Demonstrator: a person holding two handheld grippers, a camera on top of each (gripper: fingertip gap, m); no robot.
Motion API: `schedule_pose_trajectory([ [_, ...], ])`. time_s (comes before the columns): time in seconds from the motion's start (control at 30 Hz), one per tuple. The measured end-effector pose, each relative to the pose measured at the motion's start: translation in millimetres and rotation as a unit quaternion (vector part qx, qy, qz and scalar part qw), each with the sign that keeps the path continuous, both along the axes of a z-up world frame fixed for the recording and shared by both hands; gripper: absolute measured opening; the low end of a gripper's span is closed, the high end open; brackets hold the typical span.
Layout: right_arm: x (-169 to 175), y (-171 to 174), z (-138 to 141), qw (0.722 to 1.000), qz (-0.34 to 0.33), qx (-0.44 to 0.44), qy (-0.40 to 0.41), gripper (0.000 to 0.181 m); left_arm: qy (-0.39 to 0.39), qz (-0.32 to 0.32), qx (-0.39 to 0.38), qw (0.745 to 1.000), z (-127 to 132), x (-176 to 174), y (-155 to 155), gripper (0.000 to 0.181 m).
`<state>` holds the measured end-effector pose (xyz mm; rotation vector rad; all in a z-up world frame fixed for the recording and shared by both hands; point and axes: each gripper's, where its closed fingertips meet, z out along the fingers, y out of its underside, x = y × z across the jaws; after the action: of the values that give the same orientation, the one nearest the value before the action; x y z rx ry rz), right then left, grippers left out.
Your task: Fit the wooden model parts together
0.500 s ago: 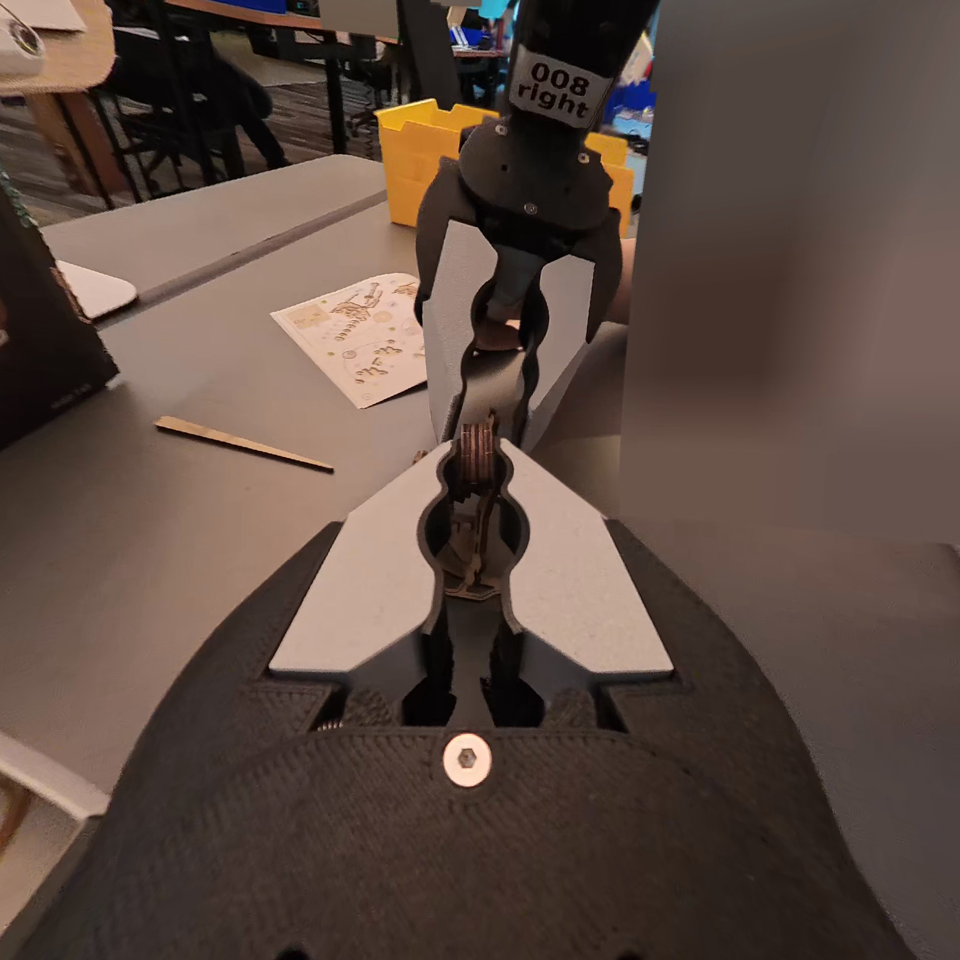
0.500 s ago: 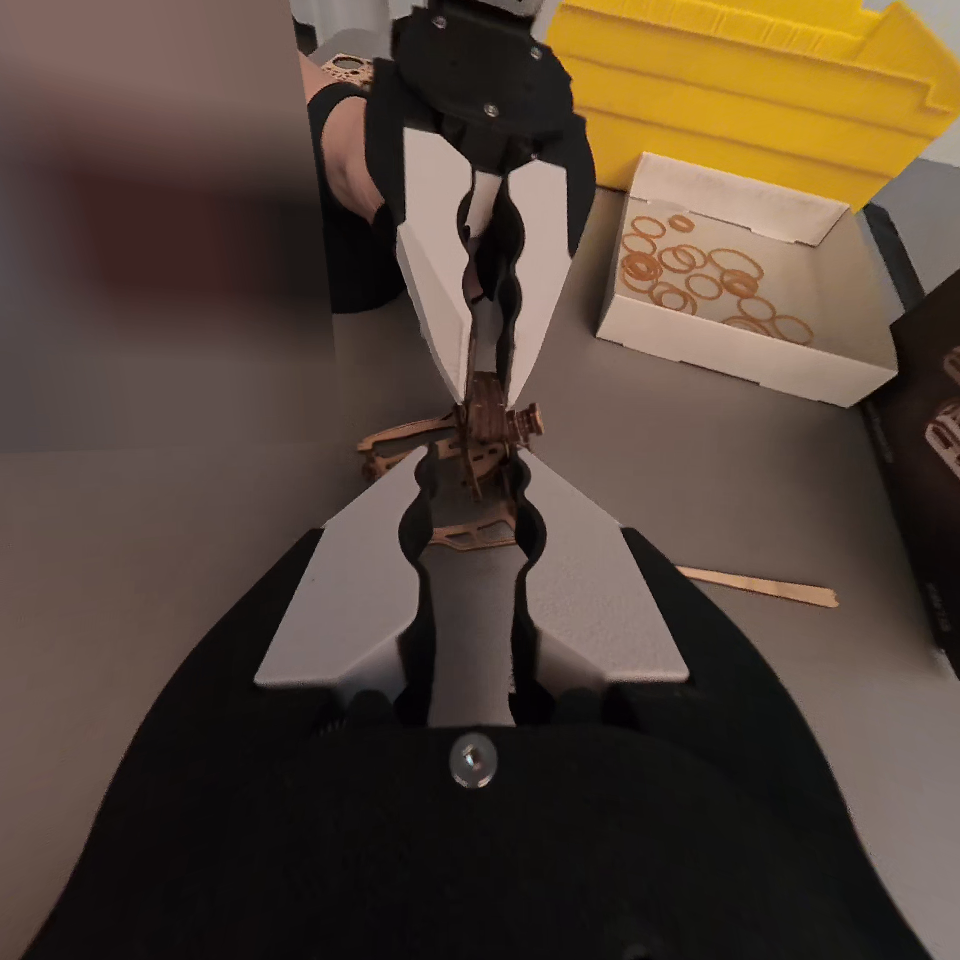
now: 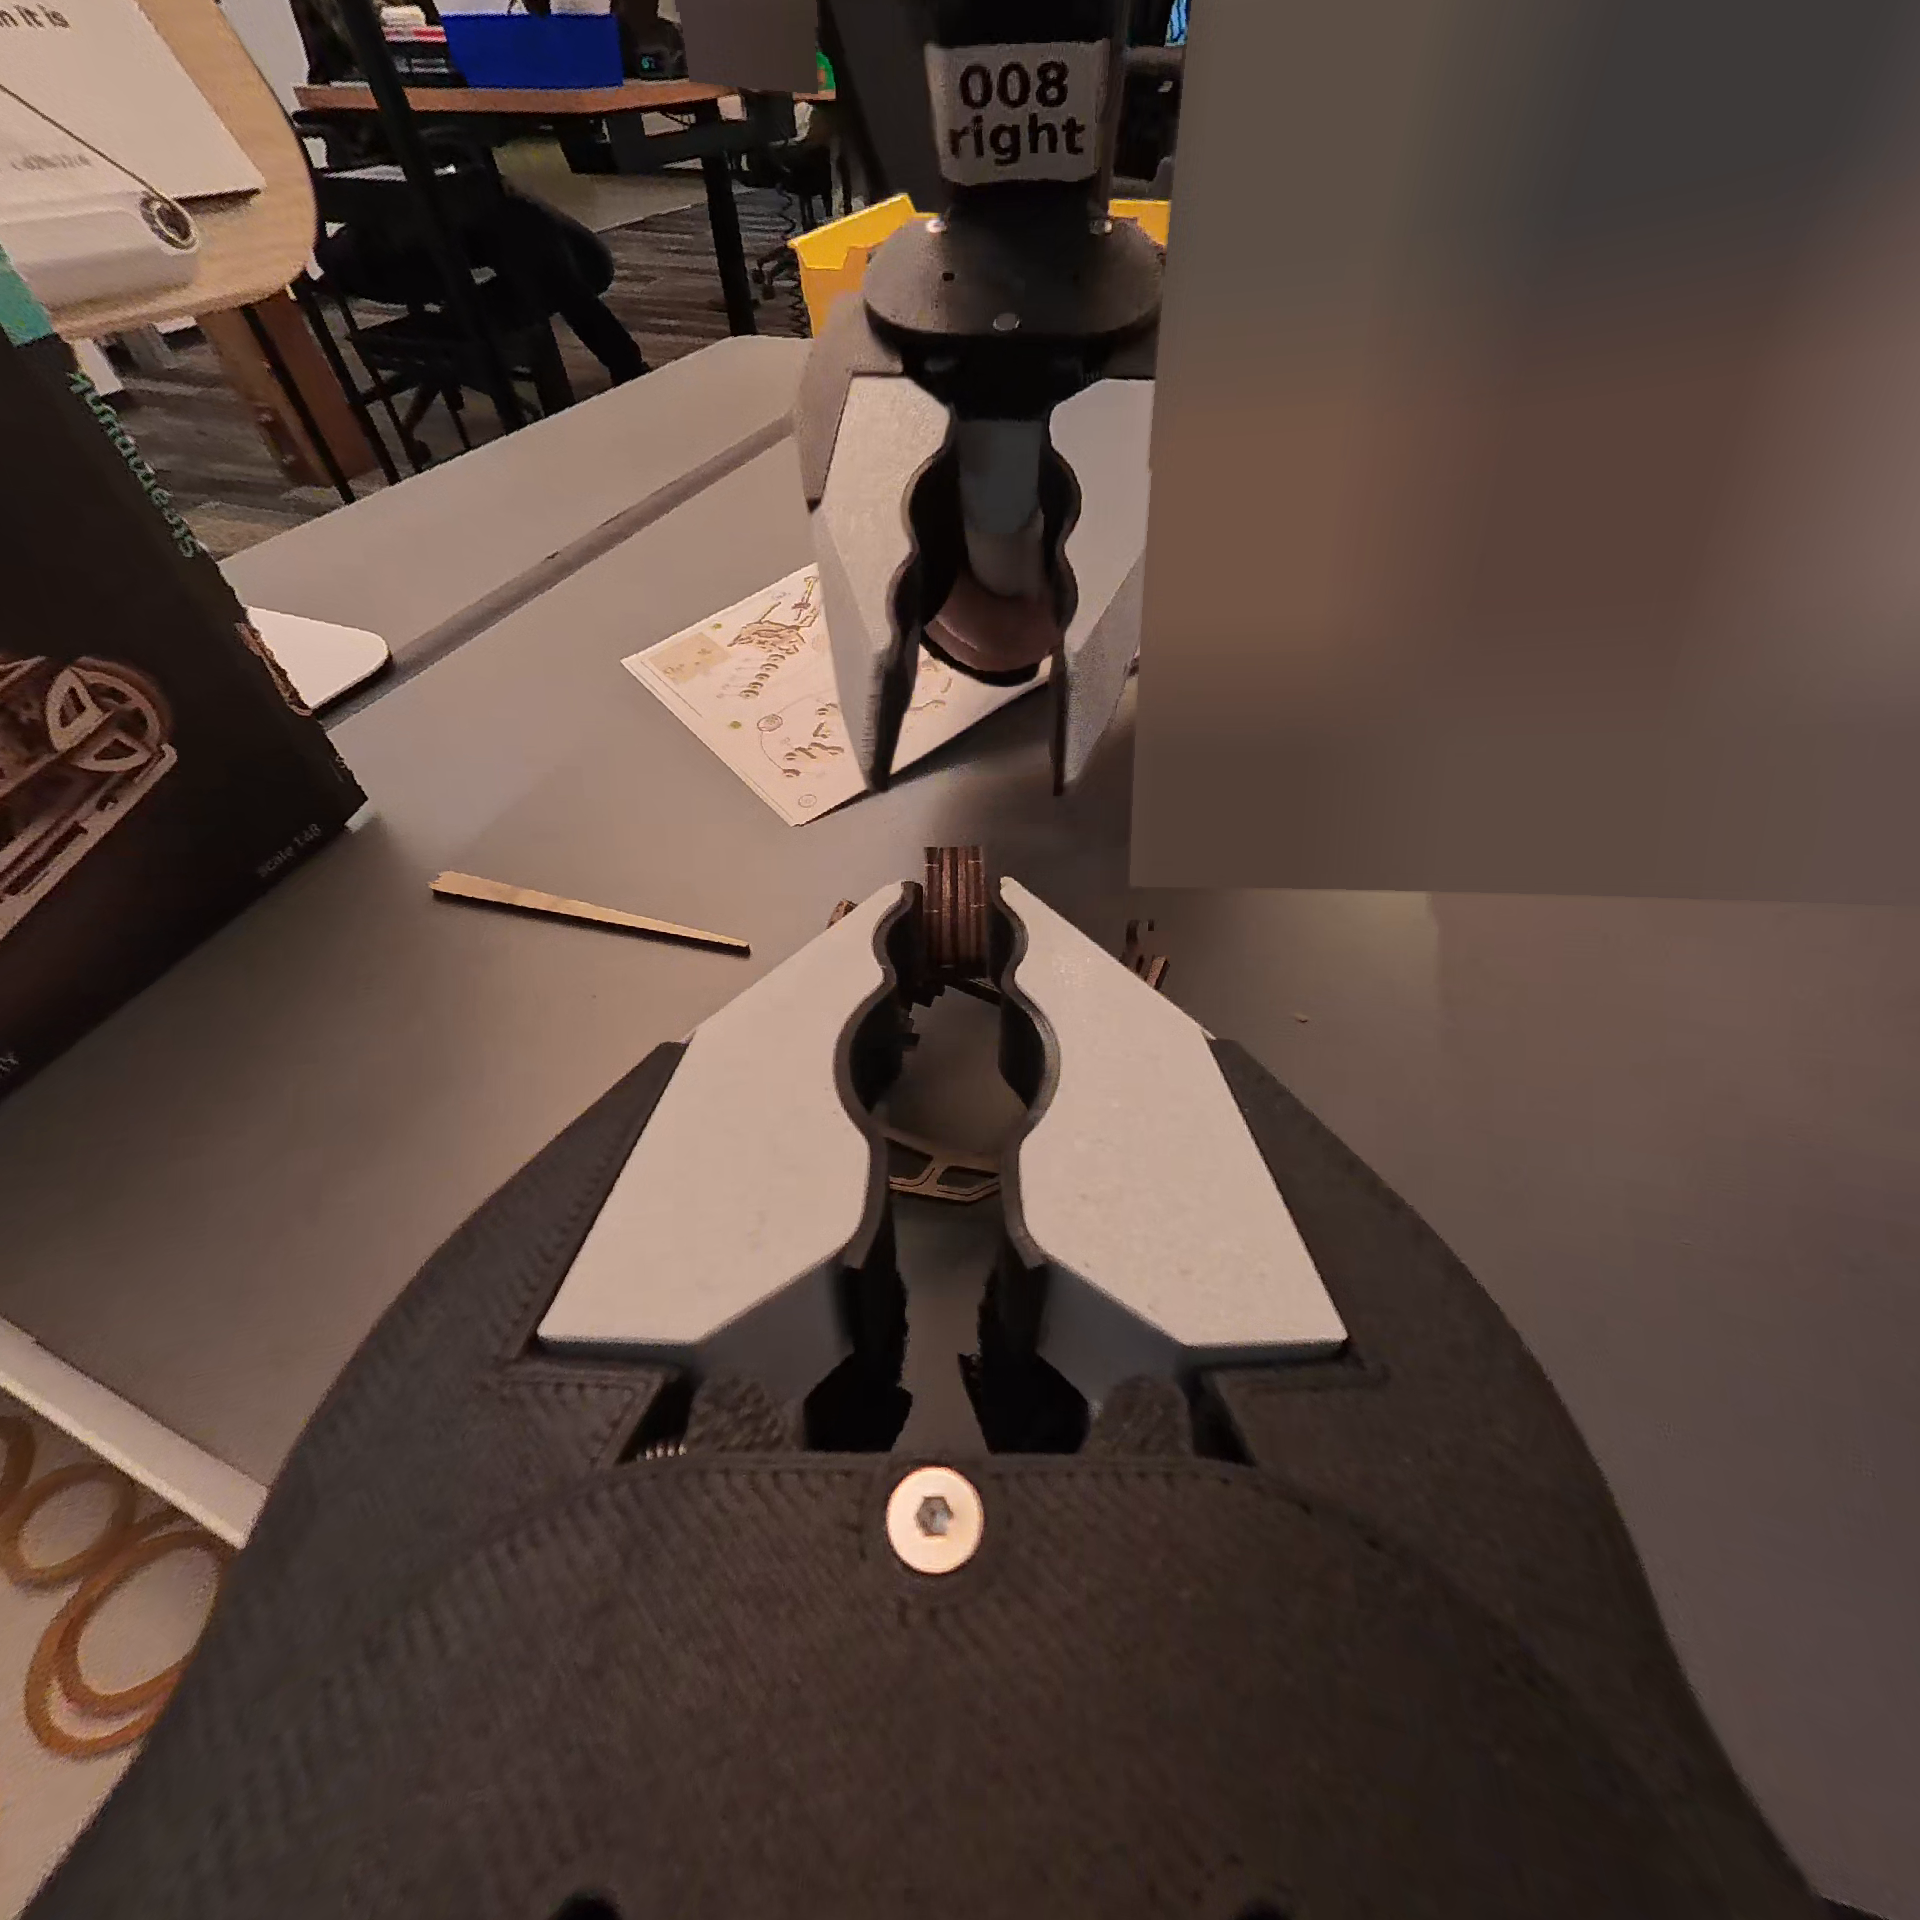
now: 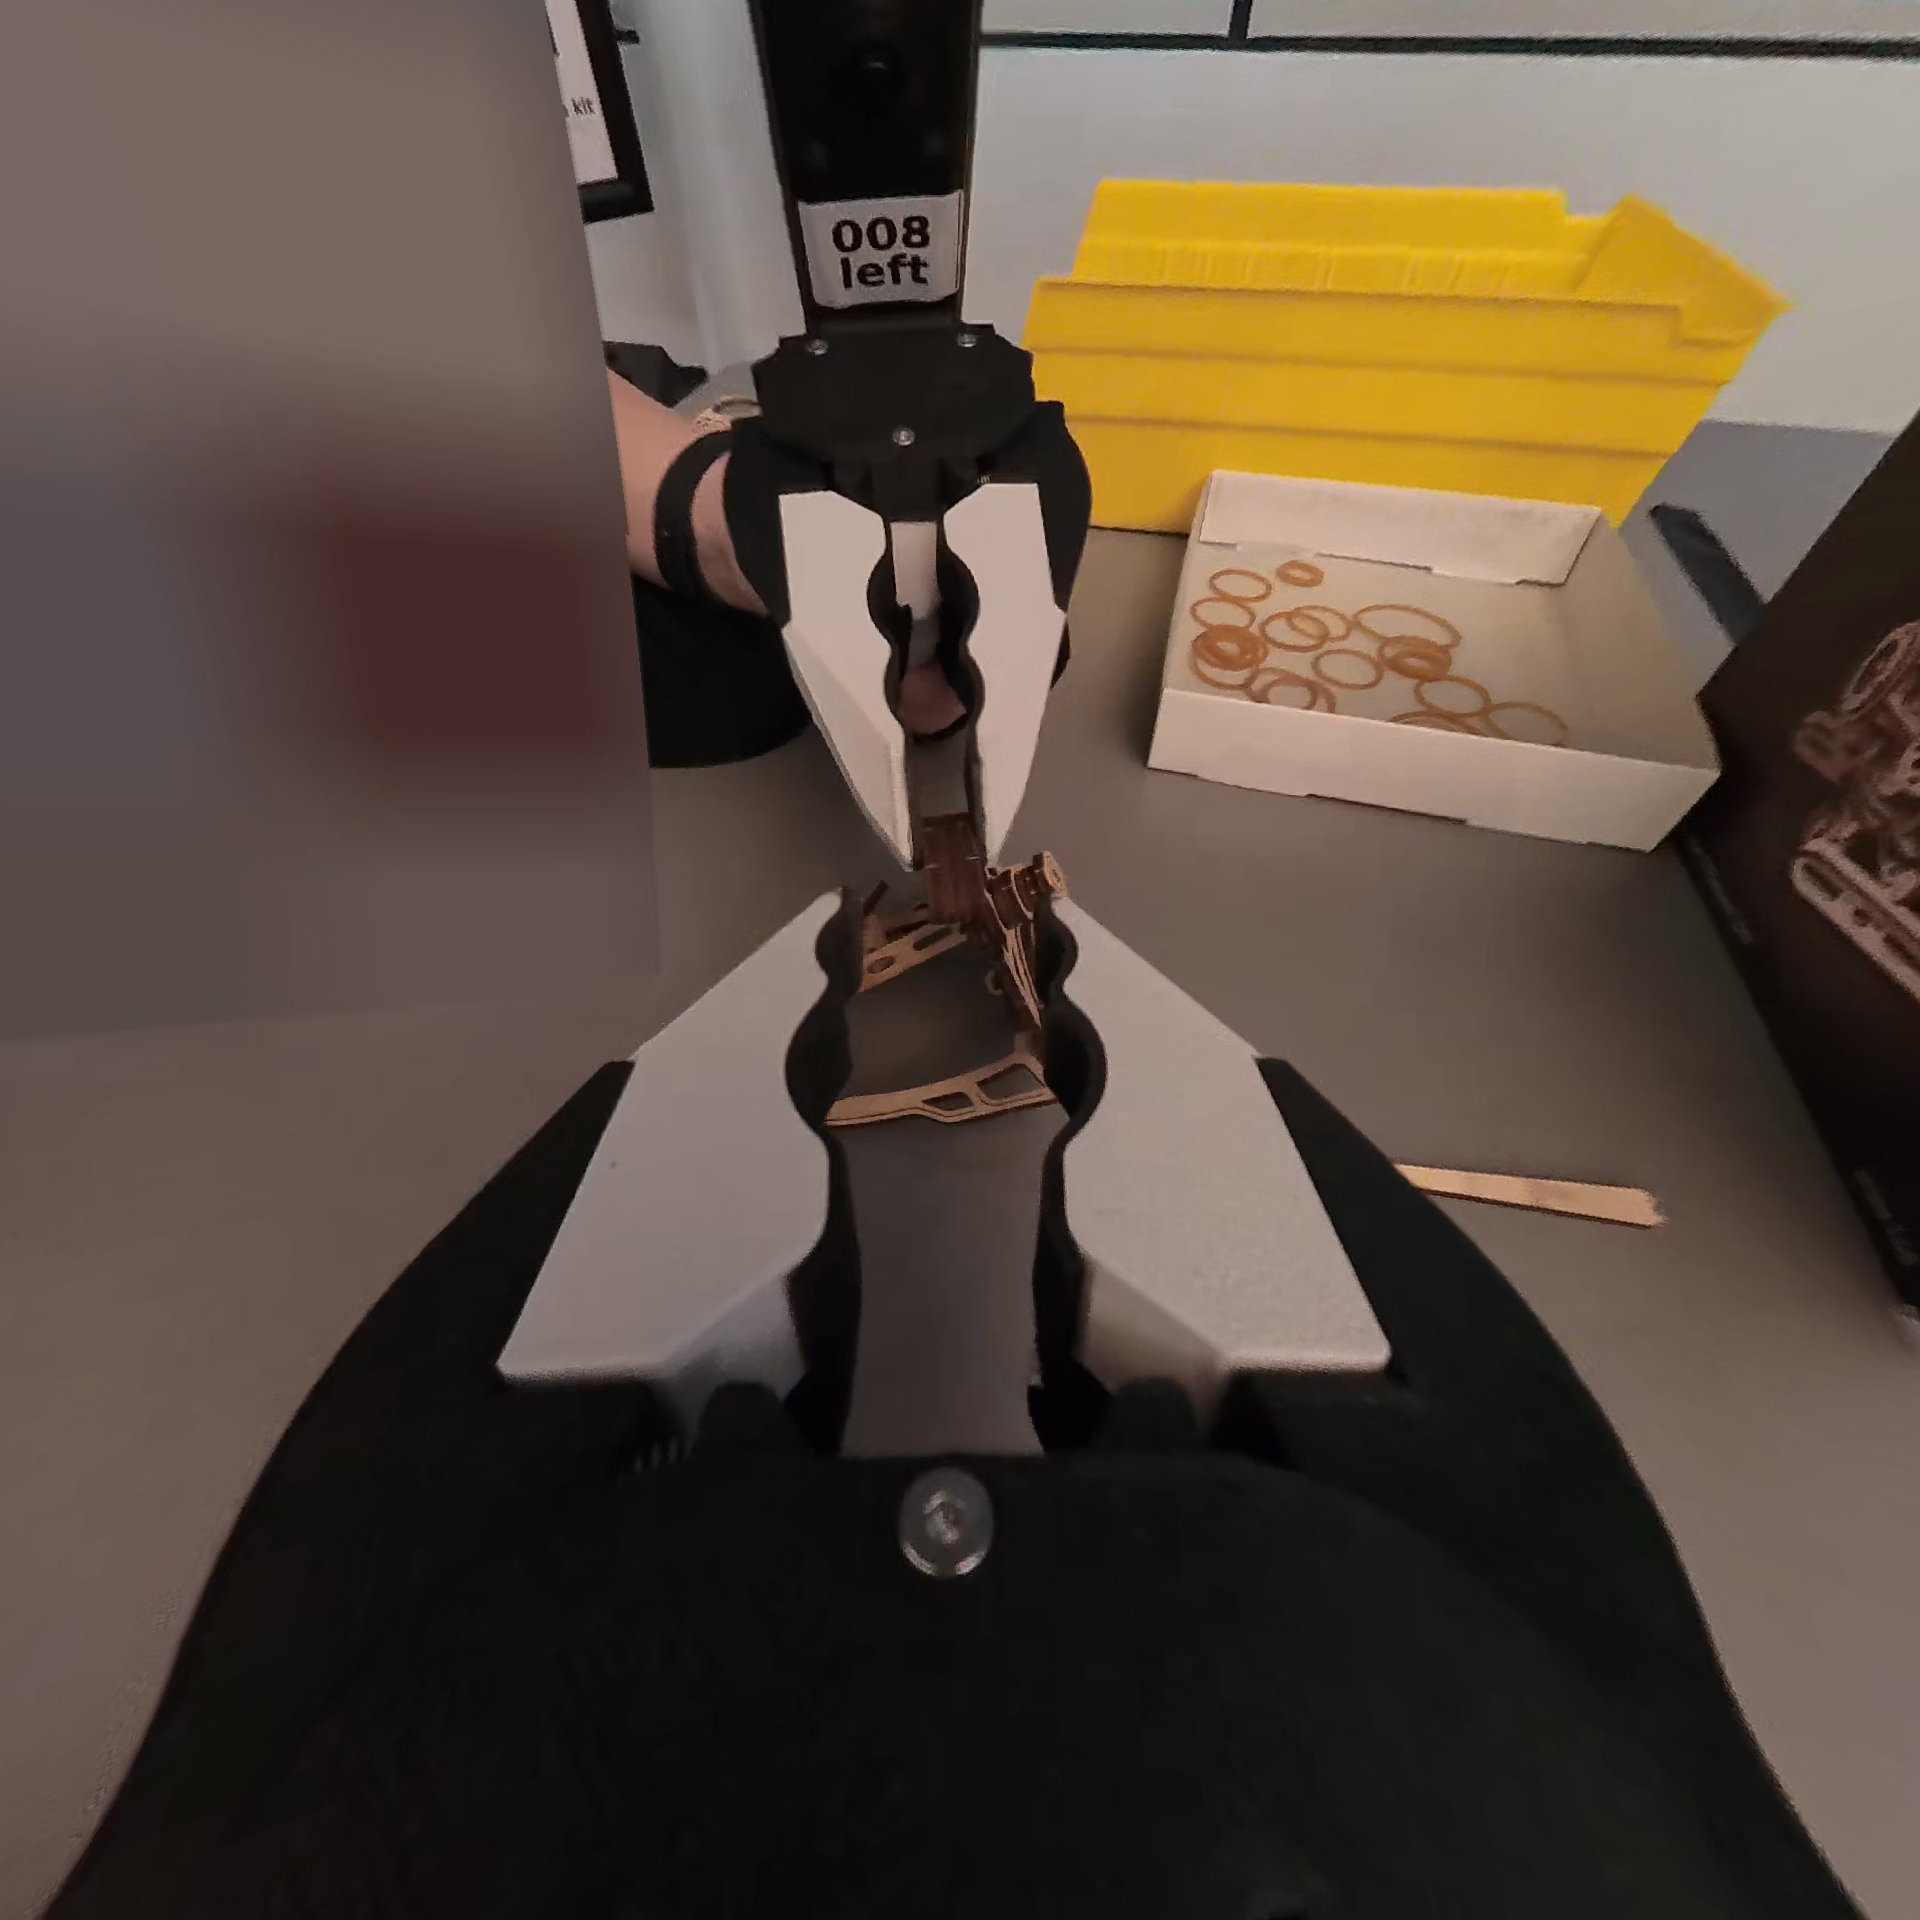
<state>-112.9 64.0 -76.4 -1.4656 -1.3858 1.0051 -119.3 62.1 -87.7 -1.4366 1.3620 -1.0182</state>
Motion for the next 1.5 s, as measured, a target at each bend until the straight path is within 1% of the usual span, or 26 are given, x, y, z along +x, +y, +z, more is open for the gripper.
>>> schedule_pose_trajectory([
  [0.17,-11.8,0.3,-13.3,0.993,-0.011,0.103,-0.055,0.027,0.002,0.002,0.009,1.000,-0.6,0.8,1.0,0.009],
  [0.2,-14.7,-1.6,-16.2,0.991,-0.006,0.114,-0.064,0.021,0.002,0.001,0.009,1.000,-0.6,0.9,0.8,0.009],
  [0.23,-17.5,-1.1,-17.5,0.990,-0.008,0.124,-0.065,0.020,0.002,-0.001,0.009,1.000,-0.5,0.9,0.1,0.009],
  [0.3,-20.7,2.1,-22.4,0.989,-0.016,0.130,-0.075,0.018,0.003,0.000,0.016,1.000,-0.8,1.1,-0.4,0.009],
  [0.33,-21.5,1.3,-21.2,0.989,-0.013,0.133,-0.070,0.014,0.003,-0.003,0.020,1.000,-0.8,0.9,-1.5,0.009],
  [0.47,-21.1,-1.3,-21.6,0.989,-0.004,0.135,-0.064,0.013,0.004,-0.008,0.038,0.999,-0.8,1.3,-4.5,0.009],
  [0.57,-21.2,-1.4,-21.8,0.985,-0.006,0.159,-0.064,0.011,0.011,-0.005,0.080,0.997,-2.0,1.2,-5.3,0.010],
  [0.67,-22.1,-2.7,-21.6,0.981,-0.003,0.182,-0.062,0.011,0.032,0.007,0.125,0.992,-6.1,0.0,-5.0,0.023],
  [0.73,-22.7,-3.4,-22.1,0.977,-0.002,0.204,-0.059,0.011,0.037,0.006,0.139,0.990,-6.2,-0.8,-9.0,0.027],
  [0.8,-22.9,-4.9,-22.0,0.973,-0.001,0.225,-0.060,0.011,0.049,0.014,0.156,0.986,-7.6,-4.2,-8.4,0.027],
  [0.9,-23.8,-11.1,-20.9,0.967,0.010,0.249,-0.058,0.011,0.061,0.021,0.216,0.974,-7.0,-7.2,-7.9,0.024],
  [1.0,-23.2,-14.0,-22.0,0.963,0.012,0.260,-0.065,0.011,0.073,0.015,0.229,0.970,-10.7,-5.3,-12.3,0.027],
  [1.03,-22.6,-14.5,-21.2,0.963,0.010,0.262,-0.065,0.011,0.074,0.016,0.233,0.970,-10.1,-5.8,-12.7,0.021],
  [1.13,-21.4,-16.9,-17.8,0.970,0.003,0.235,-0.062,0.011,0.068,0.006,0.235,0.970,-8.7,-5.7,-17.4,0.010],
  [1.2,-20.2,-19.7,-17.5,0.979,-0.003,0.195,-0.063,0.011,0.066,0.002,0.227,0.972,-8.8,-4.7,-19.5,0.010],
  [1.27,-19.0,-24.7,-17.2,0.987,-0.005,0.148,-0.066,0.011,0.061,-0.010,0.195,0.979,-9.3,-2.7,-24.6,0.011],
  [1.33,-19.6,-29.6,-12.4,0.992,-0.008,0.107,-0.066,0.011,0.049,-0.016,0.162,0.985,-6.1,-0.3,-28.5,0.015],
  [1.43,-18.1,-39.6,-8.4,0.998,-0.014,-0.001,-0.068,0.011,0.033,-0.032,0.107,0.993,-0.6,0.2,-35.9,0.023],
  [1.47,-16.0,-43.4,-10.6,0.996,-0.020,-0.045,-0.075,0.010,0.032,-0.040,0.086,0.995,0.3,-0.1,-38.4,0.029],
  [1.5,-14.1,-45.4,-11.2,0.993,-0.034,-0.081,-0.073,0.011,0.032,-0.051,0.070,0.996,0.8,-0.9,-41.4,0.031],
])
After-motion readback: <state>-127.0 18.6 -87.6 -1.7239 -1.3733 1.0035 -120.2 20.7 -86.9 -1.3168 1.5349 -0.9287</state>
